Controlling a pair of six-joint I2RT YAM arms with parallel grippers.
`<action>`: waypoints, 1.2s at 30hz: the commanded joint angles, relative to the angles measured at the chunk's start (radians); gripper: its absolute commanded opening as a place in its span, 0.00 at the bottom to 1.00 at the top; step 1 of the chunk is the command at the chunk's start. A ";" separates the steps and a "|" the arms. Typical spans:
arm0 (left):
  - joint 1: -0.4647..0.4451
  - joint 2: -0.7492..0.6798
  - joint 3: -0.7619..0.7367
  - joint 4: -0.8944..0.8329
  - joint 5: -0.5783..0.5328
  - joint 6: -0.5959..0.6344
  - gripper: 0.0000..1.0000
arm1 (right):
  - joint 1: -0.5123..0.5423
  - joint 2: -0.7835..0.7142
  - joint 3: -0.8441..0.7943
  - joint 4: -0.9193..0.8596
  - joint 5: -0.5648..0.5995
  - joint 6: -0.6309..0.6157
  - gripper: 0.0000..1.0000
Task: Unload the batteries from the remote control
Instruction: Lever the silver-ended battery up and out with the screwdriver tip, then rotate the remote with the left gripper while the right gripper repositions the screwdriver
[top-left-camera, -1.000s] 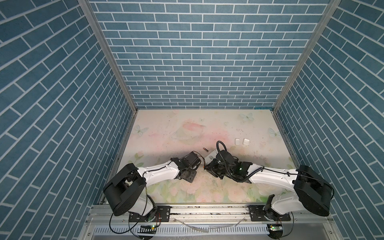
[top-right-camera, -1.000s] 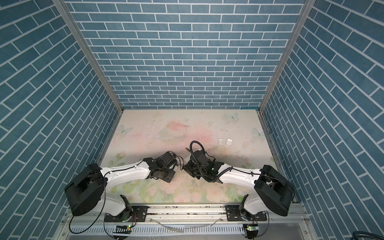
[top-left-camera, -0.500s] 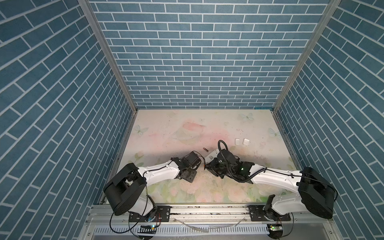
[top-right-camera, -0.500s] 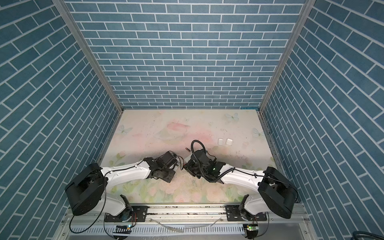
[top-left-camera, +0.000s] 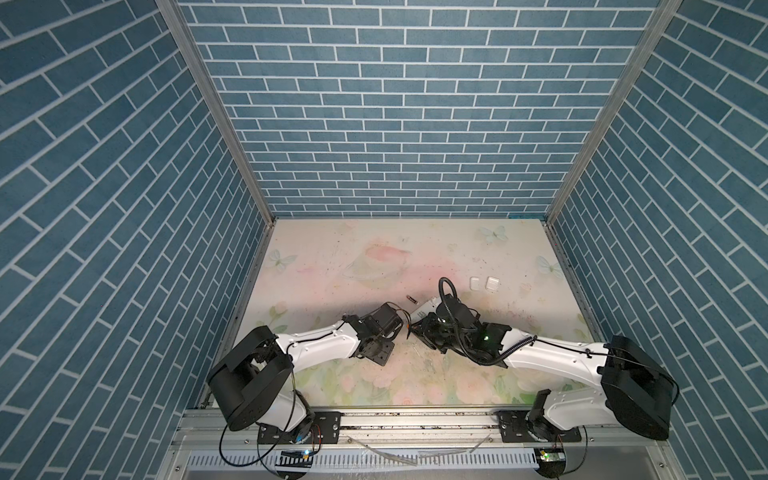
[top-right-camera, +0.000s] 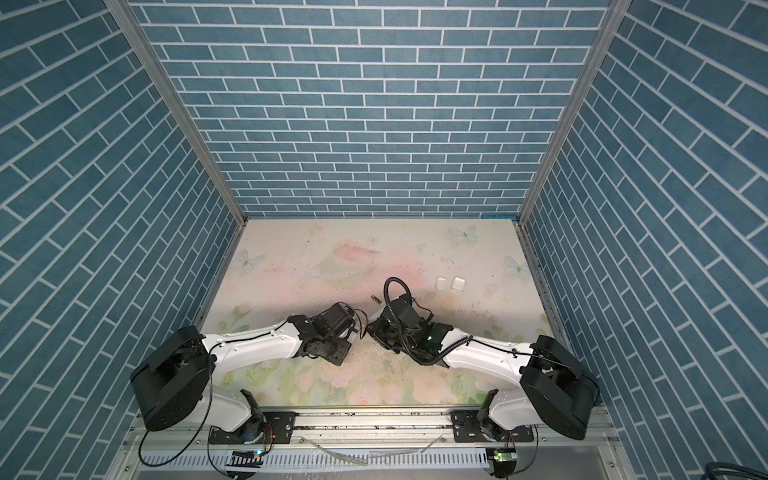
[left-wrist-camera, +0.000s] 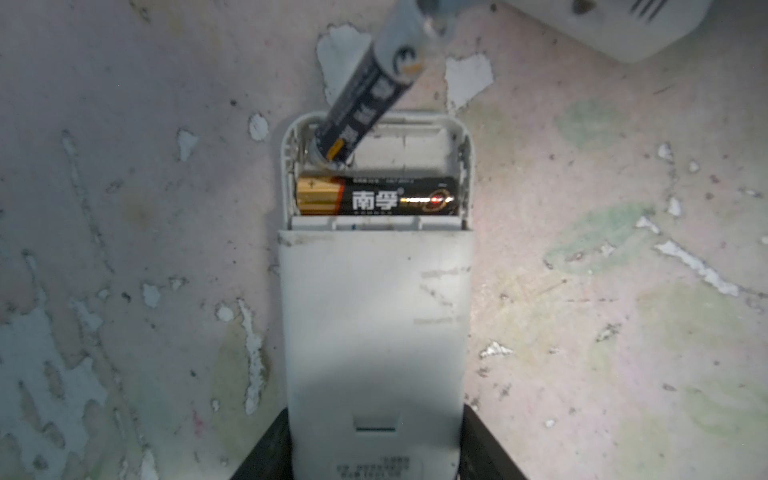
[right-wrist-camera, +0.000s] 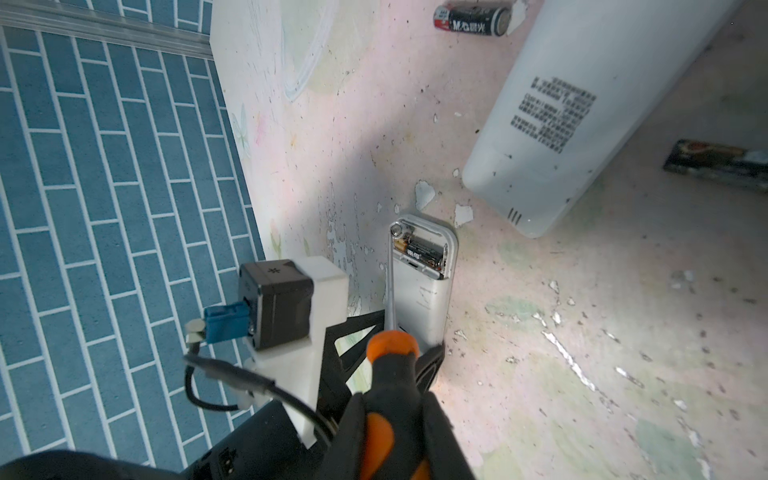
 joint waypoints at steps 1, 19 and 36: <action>-0.023 0.040 -0.017 -0.021 0.051 0.026 0.46 | 0.001 0.017 -0.001 0.055 0.014 -0.012 0.00; -0.023 0.040 -0.017 -0.024 0.045 0.024 0.46 | -0.034 0.070 -0.027 0.121 0.023 -0.018 0.00; -0.023 0.037 -0.017 -0.027 0.040 0.022 0.49 | -0.067 0.087 -0.033 0.141 0.035 -0.048 0.00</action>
